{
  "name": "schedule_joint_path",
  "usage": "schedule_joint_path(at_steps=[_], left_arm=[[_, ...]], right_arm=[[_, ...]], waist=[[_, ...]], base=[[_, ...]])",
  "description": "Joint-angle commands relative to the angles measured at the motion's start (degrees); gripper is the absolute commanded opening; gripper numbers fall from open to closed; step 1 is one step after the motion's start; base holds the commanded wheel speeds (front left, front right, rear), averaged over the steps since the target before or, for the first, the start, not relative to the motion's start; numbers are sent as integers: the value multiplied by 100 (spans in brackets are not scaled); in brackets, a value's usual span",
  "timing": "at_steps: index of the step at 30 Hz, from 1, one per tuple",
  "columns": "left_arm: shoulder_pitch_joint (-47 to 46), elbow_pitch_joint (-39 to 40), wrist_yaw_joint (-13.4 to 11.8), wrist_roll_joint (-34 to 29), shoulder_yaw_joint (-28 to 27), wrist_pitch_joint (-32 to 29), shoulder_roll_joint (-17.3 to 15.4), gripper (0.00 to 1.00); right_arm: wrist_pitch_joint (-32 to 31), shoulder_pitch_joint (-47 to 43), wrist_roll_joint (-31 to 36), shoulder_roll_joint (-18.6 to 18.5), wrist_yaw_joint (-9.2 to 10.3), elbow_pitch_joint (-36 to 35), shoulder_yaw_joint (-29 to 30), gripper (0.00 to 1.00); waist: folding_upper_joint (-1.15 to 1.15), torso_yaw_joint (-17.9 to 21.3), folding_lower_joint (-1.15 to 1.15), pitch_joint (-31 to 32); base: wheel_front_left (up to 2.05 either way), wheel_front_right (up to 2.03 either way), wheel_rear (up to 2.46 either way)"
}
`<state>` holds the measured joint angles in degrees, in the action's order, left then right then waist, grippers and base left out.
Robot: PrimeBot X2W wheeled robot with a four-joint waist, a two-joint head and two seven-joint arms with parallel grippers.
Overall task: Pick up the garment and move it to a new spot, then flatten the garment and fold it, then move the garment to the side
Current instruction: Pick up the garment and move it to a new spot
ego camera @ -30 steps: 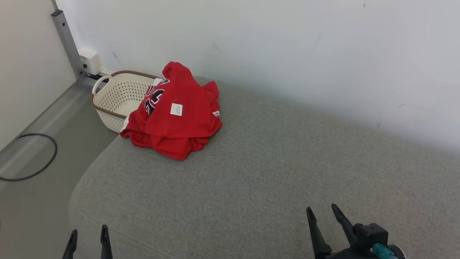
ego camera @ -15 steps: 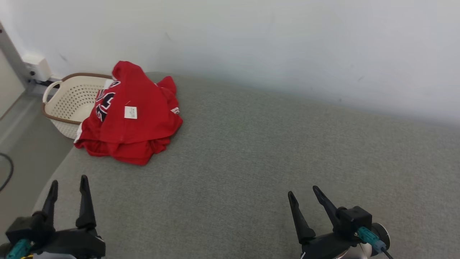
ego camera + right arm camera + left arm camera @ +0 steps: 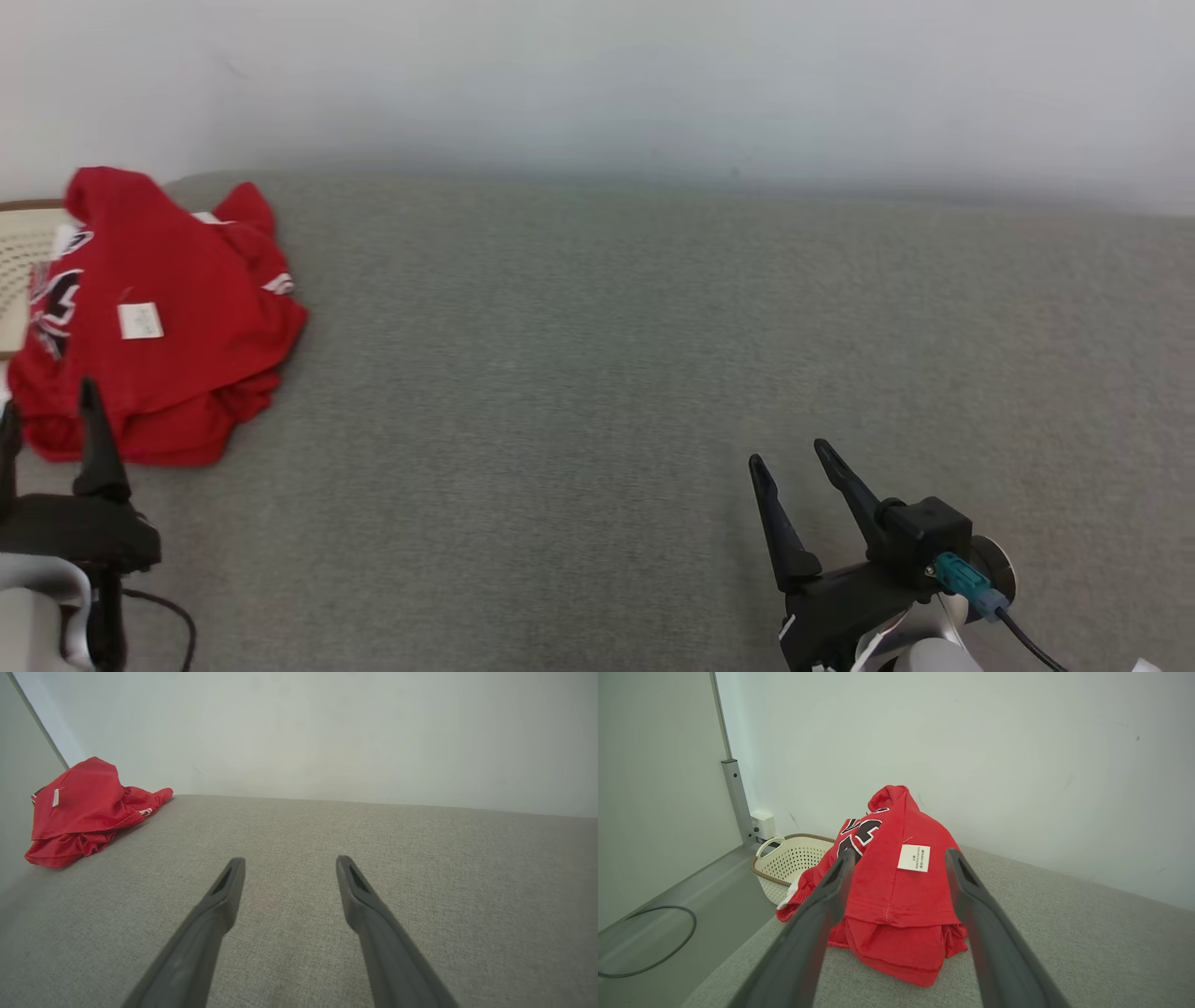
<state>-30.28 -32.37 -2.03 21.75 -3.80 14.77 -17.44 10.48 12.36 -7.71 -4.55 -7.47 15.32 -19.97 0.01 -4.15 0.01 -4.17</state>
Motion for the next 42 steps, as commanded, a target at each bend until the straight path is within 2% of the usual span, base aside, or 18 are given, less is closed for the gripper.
schedule_joint_path(at_steps=[1, 11, 20, 28, 35, 41, 42], left_arm=[[-84, -126, 36, 23, -26, 40, -60, 100], [-1008, -1510, 295, 152, -142, -134, -672, 100], [-1571, -2231, 401, 5, -19, -521, -1323, 100], [-1720, -2746, 370, -73, 95, -847, -1576, 100], [-1836, -3158, 492, -34, 188, -1112, -1638, 100], [-1979, -3422, 486, -109, 349, -1254, -1662, 100], [-2007, -3449, 480, -113, 354, -1238, -1682, 88]], right_arm=[[23, 51, -51, -24, -4, 14, -25, 100], [96, 304, -84, -91, -4, 63, -81, 100], [243, 434, -119, -31, -4, 97, -42, 100], [322, 474, -113, -7, -4, 176, -29, 100], [334, 565, -82, -51, -4, 202, -34, 100], [291, 605, -113, -100, -4, 193, -83, 100], [292, 615, -110, -101, -4, 187, -95, 100]], waist=[[-1, 383, -1, -265], [-1, 934, -1, -563], [-1, 1273, -1, -970], [-1, 1361, -1, -1063], [-1, 1374, -1, -1130], [-1, 1428, -1, -1204], [-1, 1444, -1, -1220]], base=[[0, 0, 0], [0, 0, 0], [0, 0, 0], [0, 0, 0], [0, 0, 0], [0, 0, 0], [0, 0, 0]])
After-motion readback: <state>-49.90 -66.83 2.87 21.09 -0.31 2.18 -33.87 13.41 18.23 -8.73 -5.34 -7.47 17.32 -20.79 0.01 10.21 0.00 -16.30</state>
